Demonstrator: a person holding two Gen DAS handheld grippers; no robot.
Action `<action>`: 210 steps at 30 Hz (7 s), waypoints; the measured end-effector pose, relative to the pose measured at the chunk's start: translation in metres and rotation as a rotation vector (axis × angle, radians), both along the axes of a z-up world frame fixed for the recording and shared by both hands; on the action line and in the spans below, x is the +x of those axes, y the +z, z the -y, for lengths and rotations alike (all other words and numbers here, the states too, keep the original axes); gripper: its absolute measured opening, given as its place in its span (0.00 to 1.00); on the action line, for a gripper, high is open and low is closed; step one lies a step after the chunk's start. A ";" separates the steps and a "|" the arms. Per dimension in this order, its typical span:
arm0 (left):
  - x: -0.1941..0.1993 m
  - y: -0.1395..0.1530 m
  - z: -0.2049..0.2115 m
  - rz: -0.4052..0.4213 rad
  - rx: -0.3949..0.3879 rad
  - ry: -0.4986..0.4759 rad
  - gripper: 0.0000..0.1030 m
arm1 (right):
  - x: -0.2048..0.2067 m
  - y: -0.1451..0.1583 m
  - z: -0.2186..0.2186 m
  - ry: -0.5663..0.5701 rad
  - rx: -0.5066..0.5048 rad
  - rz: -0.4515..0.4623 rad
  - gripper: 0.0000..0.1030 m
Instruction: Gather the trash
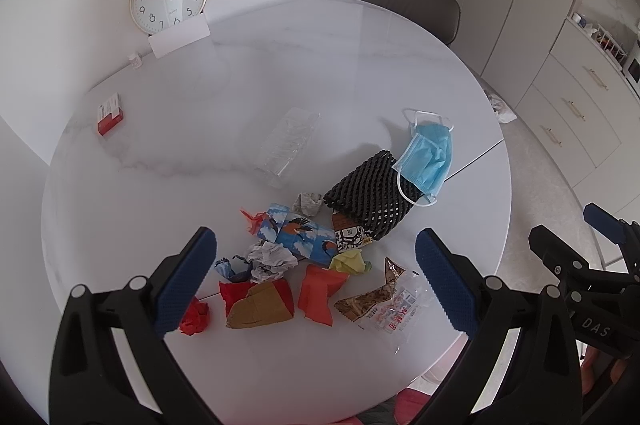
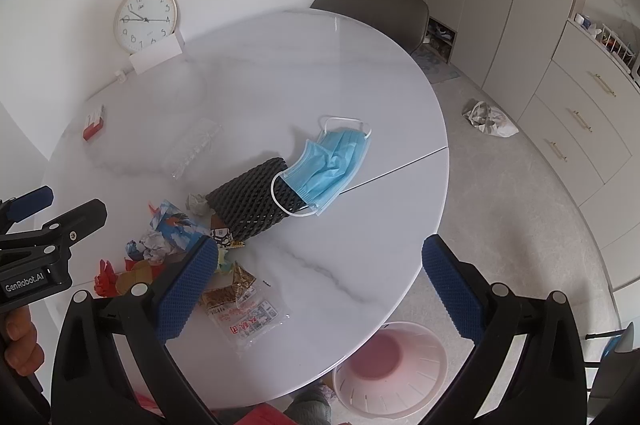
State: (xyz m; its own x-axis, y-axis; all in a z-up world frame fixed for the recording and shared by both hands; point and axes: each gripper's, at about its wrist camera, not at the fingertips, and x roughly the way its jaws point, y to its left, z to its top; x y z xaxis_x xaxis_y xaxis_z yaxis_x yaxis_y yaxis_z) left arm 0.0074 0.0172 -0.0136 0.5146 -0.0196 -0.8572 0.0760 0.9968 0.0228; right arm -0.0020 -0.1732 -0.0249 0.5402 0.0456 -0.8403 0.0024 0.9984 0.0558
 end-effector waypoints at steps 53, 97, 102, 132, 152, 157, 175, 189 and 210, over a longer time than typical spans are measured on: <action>0.151 -0.169 0.071 -0.183 0.021 -0.650 0.90 | 0.161 -0.116 0.106 -0.324 0.406 -0.042 0.15; 0.014 -0.069 0.161 -0.184 -0.144 -0.703 0.14 | -0.144 -0.354 0.187 -0.662 0.353 -0.403 0.19; -0.042 -0.110 0.198 -0.279 -0.060 -0.811 0.14 | -0.144 -0.413 0.189 -0.670 0.392 -0.483 0.64; -0.137 -0.286 0.320 -0.501 0.224 -0.863 0.70 | -0.246 -0.290 0.243 -0.733 0.306 -0.289 0.92; -0.096 -0.036 0.110 0.012 0.030 -0.390 0.92 | -0.099 -0.061 0.105 -0.078 0.099 0.078 0.98; -0.086 -0.041 0.028 0.010 0.036 -0.190 0.92 | -0.077 -0.052 0.056 0.082 0.074 0.079 0.98; -0.064 -0.158 -0.141 -0.156 0.065 0.056 0.92 | -0.038 -0.072 -0.066 0.277 0.055 -0.051 0.98; -0.029 -0.210 -0.153 -0.217 0.054 0.000 0.68 | -0.022 -0.109 -0.082 0.278 -0.018 -0.159 0.98; -0.025 -0.148 -0.185 -0.119 -0.098 0.043 0.42 | 0.014 -0.194 -0.134 0.671 -0.269 -0.269 0.97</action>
